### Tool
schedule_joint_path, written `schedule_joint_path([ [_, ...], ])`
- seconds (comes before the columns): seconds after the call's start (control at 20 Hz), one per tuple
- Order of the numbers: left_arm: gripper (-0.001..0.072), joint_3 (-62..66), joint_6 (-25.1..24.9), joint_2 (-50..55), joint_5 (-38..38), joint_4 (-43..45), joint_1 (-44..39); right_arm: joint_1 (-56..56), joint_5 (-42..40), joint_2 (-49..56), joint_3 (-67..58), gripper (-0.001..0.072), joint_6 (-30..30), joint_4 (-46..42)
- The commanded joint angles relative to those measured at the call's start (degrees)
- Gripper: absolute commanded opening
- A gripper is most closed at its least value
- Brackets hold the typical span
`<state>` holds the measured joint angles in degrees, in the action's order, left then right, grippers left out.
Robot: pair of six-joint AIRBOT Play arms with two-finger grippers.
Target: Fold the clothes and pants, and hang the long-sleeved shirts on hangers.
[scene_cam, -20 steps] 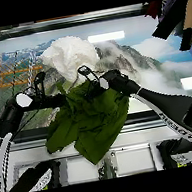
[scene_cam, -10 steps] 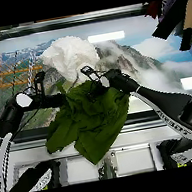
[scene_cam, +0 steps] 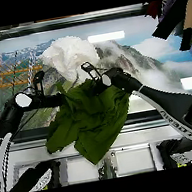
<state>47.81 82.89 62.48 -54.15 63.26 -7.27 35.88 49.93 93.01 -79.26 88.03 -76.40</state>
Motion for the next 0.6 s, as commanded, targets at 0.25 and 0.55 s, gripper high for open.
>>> schedule_joint_path([
  [0.25, 0.0017, 0.0, -4.3, -4.8, 0.8, -0.5, 6.7, -15.1, 14.4, -24.5, 13.0, 0.0013, 1.2, -12.5],
  [0.55, 0.0017, 5.0, -6.6, 2.3, -0.3, -0.3, 2.4, -23.6, 14.4, -36.6, 26.8, 0.0014, 2.9, -12.3],
])
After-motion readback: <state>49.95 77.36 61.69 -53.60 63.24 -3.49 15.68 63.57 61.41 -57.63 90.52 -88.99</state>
